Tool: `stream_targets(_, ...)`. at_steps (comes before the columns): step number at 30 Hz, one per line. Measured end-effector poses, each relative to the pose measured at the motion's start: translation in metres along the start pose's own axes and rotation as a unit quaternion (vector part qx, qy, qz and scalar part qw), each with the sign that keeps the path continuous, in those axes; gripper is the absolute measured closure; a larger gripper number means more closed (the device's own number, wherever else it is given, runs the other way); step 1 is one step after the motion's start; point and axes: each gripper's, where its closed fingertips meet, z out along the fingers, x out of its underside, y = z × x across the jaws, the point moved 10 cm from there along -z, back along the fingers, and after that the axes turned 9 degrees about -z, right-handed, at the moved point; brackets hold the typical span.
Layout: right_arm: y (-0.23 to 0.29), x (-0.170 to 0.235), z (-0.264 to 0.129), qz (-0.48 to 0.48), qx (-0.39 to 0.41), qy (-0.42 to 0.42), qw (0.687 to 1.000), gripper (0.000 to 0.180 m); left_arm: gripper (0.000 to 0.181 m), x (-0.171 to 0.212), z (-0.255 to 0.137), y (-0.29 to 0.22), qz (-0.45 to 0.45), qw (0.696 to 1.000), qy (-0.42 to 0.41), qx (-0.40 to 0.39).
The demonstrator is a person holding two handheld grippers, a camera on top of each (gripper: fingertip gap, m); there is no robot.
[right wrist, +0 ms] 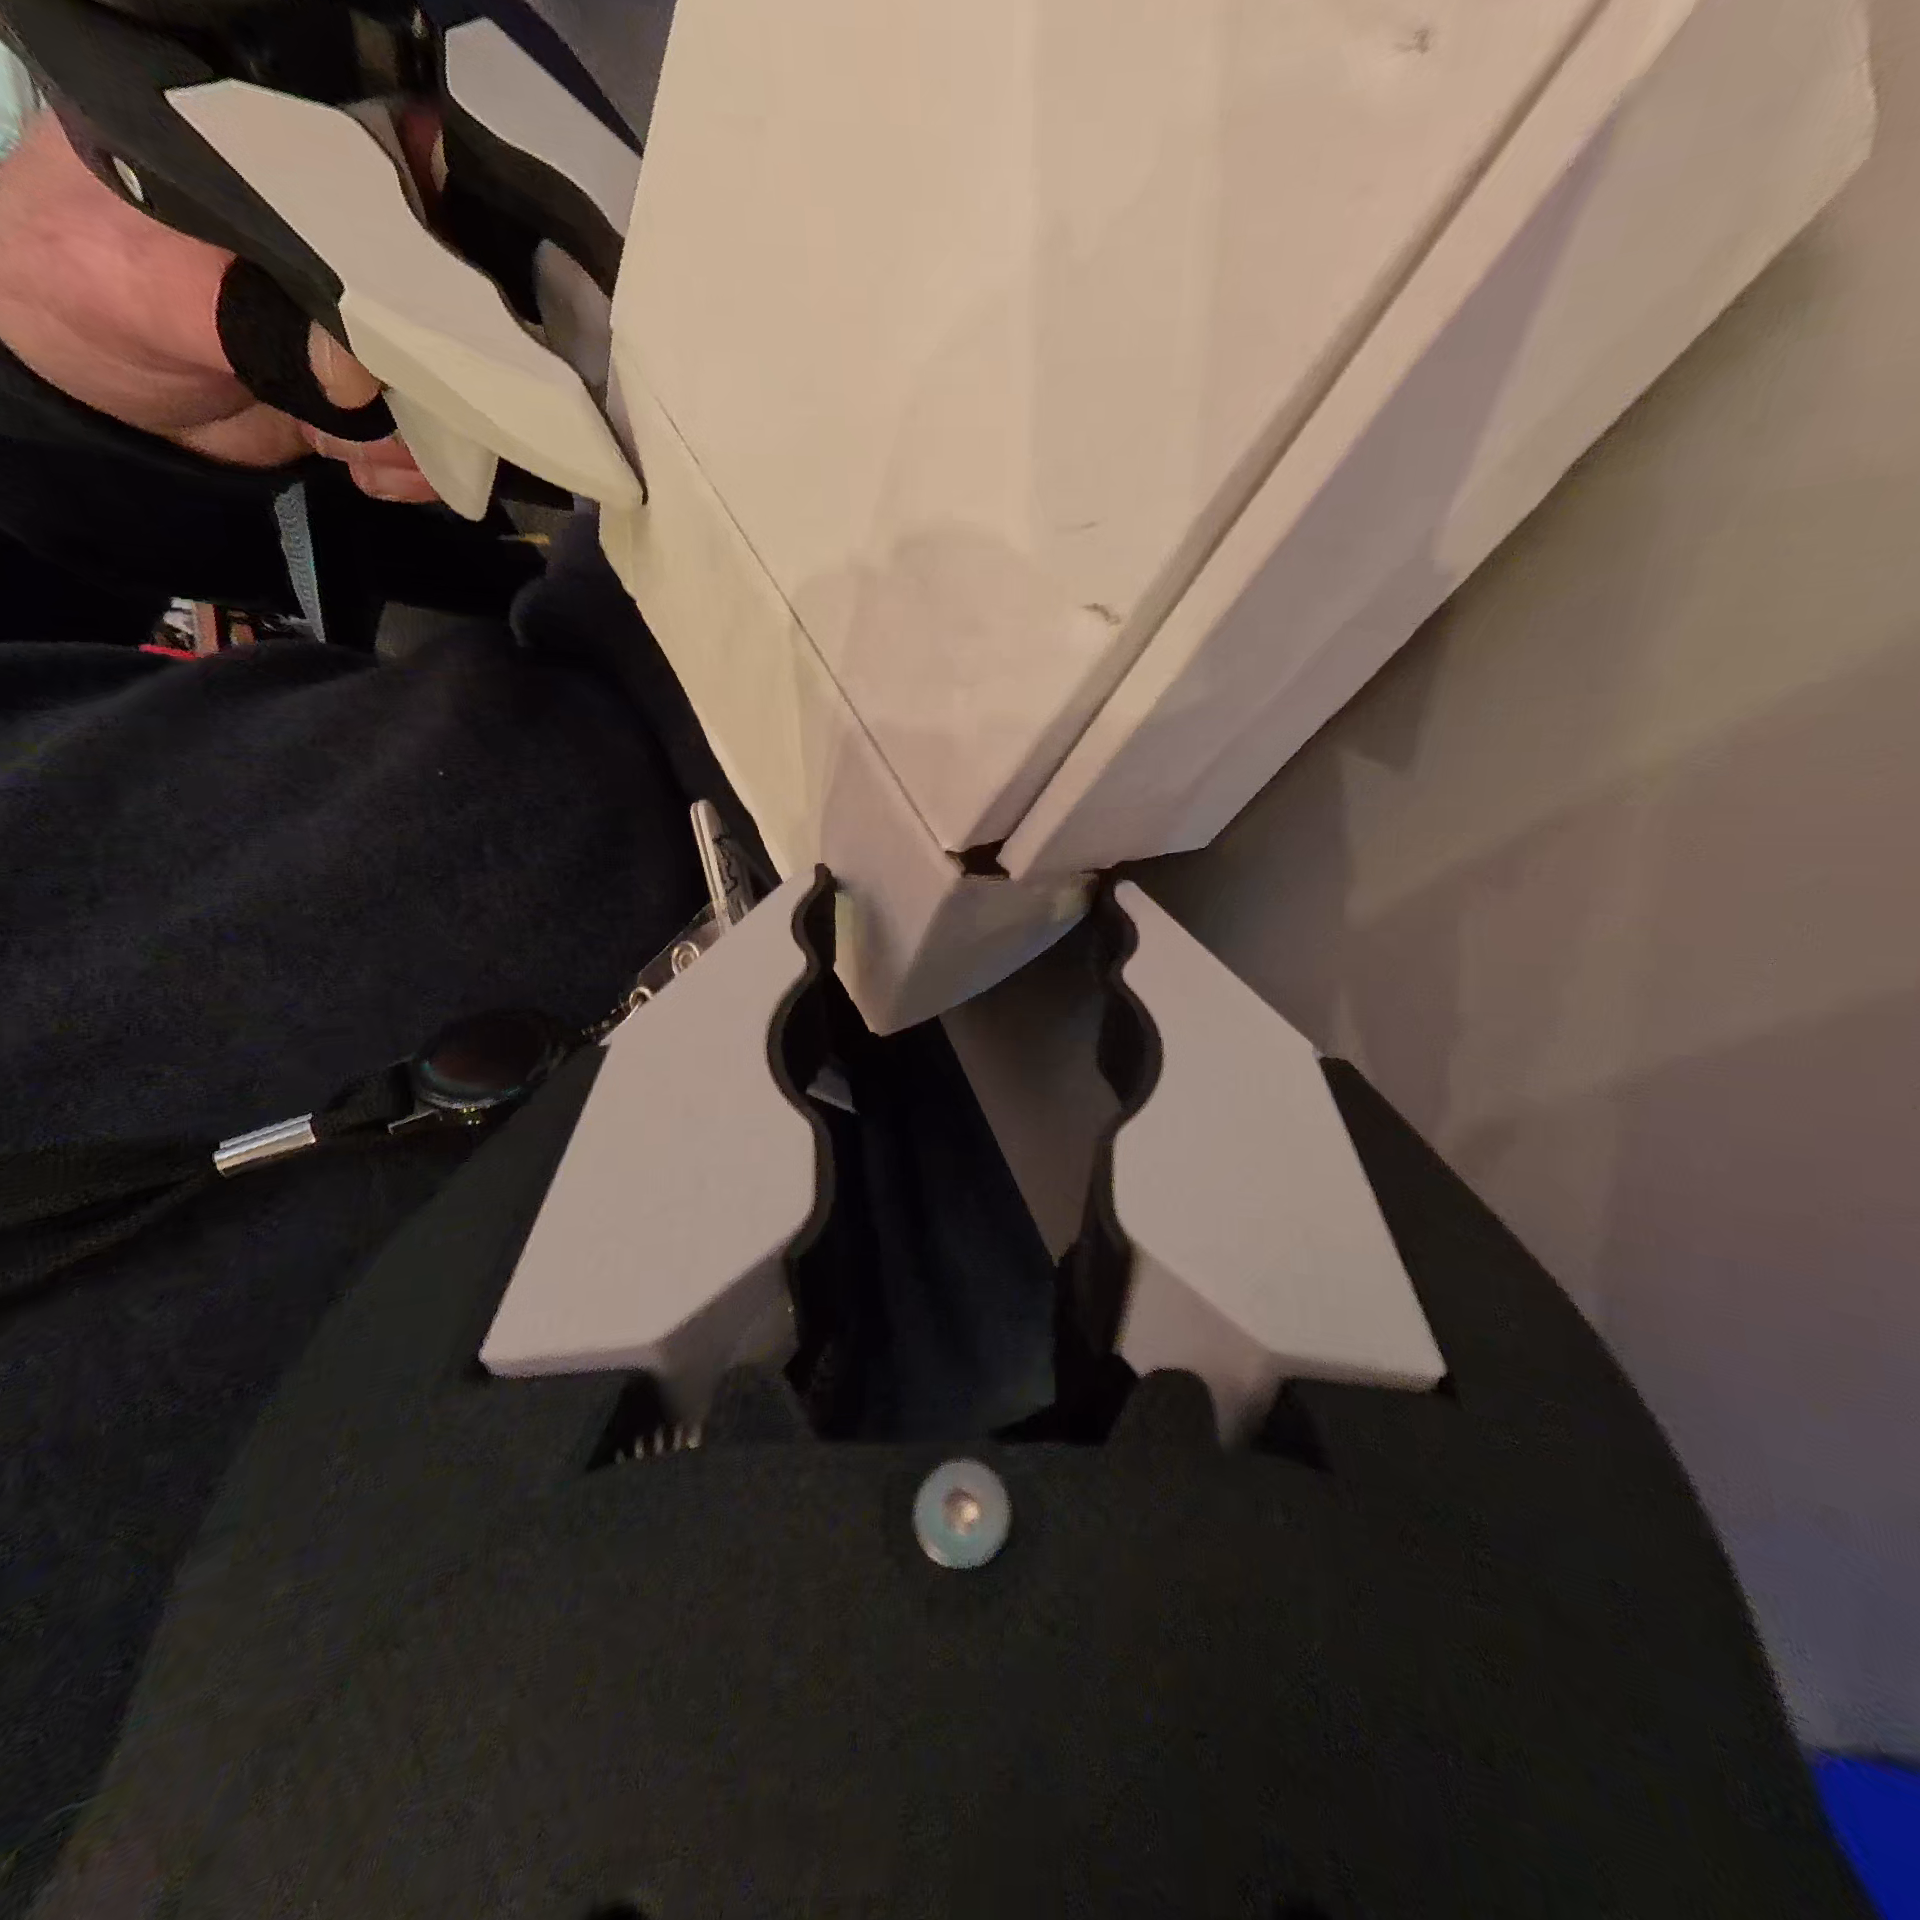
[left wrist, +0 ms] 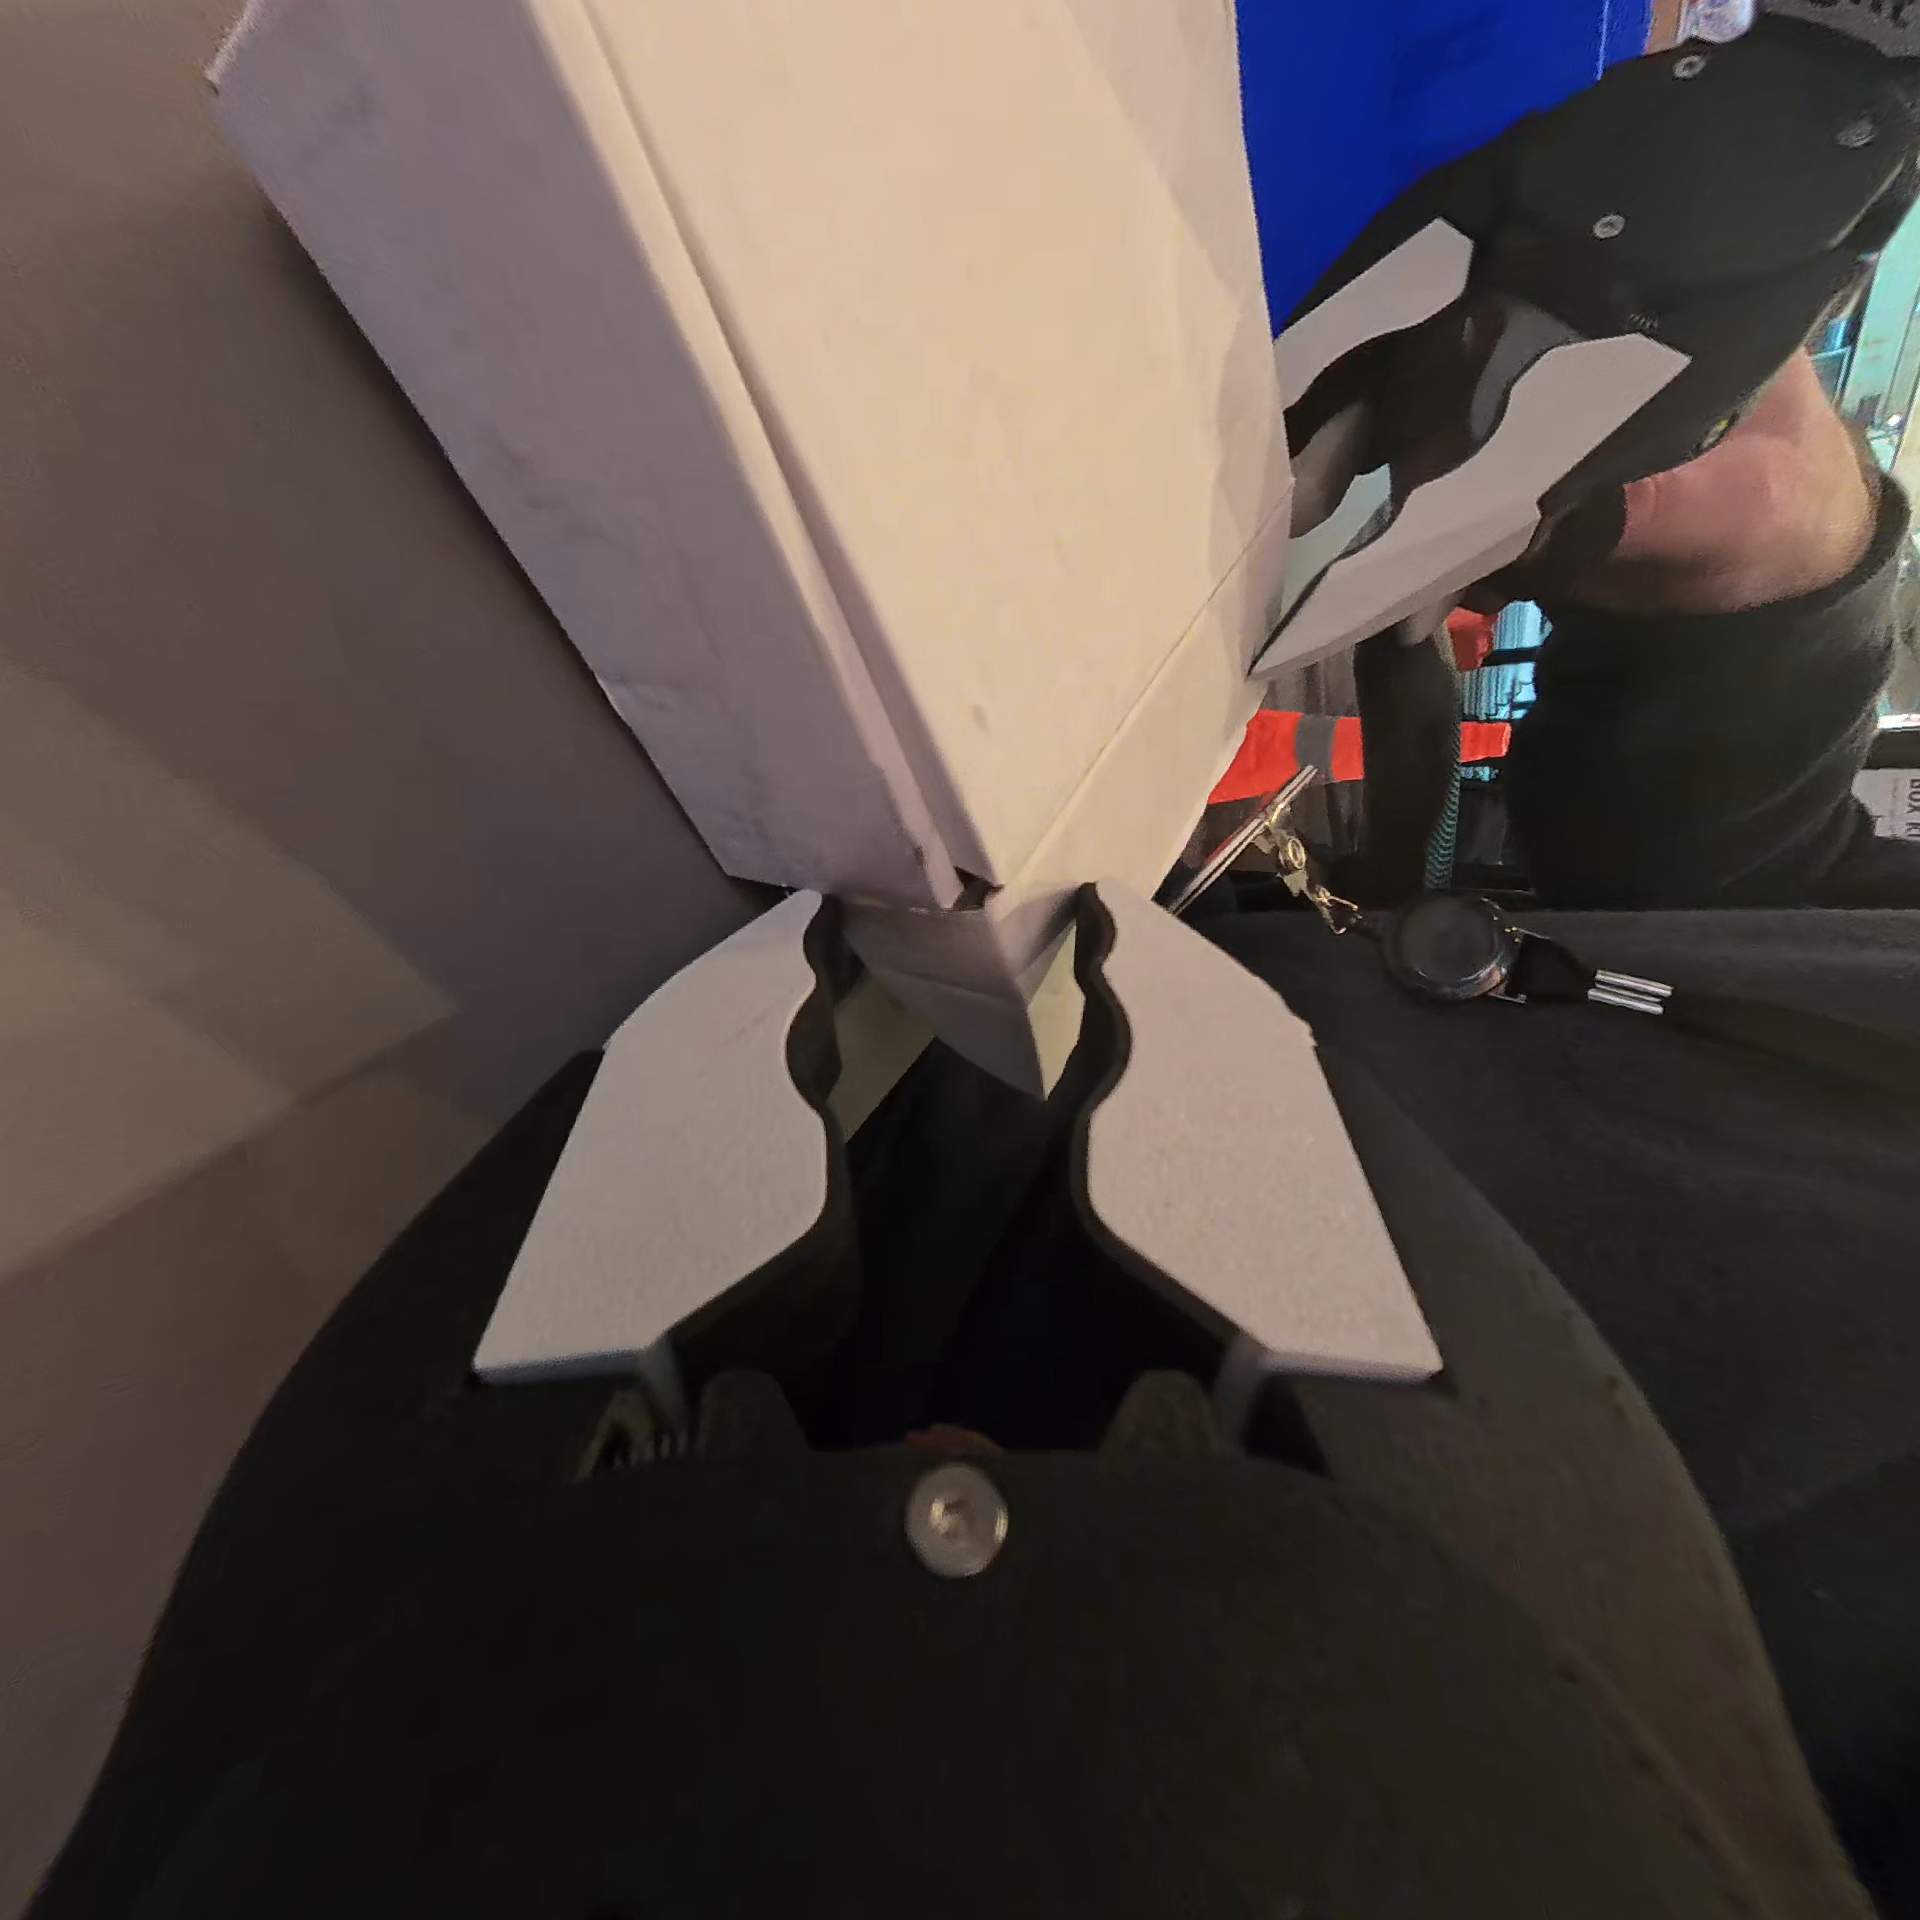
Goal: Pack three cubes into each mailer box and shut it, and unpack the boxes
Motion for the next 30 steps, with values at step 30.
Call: stream_targets(30, -0.009, 0.004, 0.002, 0.018, -0.024, -0.016, 0.999, 0.134, 0.139, -0.008, 0.004, -0.001, 0.006, 1.0, -0.008, 0.002)
